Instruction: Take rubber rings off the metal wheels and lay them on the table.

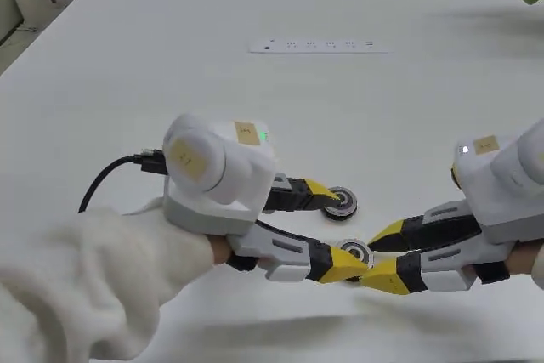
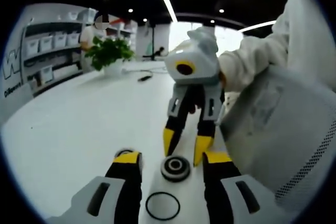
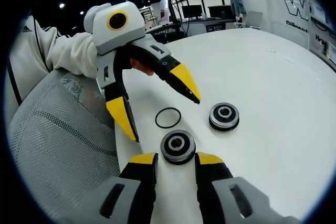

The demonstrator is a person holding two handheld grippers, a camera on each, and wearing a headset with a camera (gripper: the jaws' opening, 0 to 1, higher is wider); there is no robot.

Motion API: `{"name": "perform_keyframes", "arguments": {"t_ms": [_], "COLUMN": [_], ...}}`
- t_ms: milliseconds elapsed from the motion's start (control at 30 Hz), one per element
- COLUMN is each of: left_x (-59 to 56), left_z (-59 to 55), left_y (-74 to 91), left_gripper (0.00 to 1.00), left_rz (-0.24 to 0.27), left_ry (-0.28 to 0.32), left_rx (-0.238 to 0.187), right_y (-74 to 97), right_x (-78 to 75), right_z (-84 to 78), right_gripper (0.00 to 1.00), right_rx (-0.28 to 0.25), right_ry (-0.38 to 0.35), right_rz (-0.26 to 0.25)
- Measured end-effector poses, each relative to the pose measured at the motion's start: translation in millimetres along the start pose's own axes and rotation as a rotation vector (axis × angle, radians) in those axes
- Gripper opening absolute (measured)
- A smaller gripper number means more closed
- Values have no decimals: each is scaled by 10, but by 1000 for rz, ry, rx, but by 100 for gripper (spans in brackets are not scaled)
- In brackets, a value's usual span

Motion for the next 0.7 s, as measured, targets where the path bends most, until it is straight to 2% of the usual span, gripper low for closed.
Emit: {"name": "perform_keyframes", "arguments": {"t_ms": [100, 167, 300, 700], "left_x": [-1, -45, -79, 21], "left_z": [-22, -57, -124, -163], "left_y": [-44, -95, -158, -143], "left_gripper": [45, 41, 37, 27], "left_rz": [1, -21, -34, -4], "left_ry": [-2, 8, -7, 1], "left_rx": [5, 3, 30, 32], "right_y": [-7, -9, -9, -23], "right_x": [-9, -10, -31, -39], "right_z": [-10, -9, -21, -52], "right_gripper": [24, 24, 21, 17], "right_rx": [3, 3, 5, 17], "right_ry": [13, 13, 21, 63], "right_rz": [-4, -5, -12, -19]}}
Point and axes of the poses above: the centre of the closed fingertips' face, and the gripper's own axes: y roughly backward along the fingers, x roughly to its left, z roughly out of its top, the point moved 2 cm from there along y, roughly backward along the fingers, and after that the axes turned 14 degrees about -z, right-handed, at the moved point
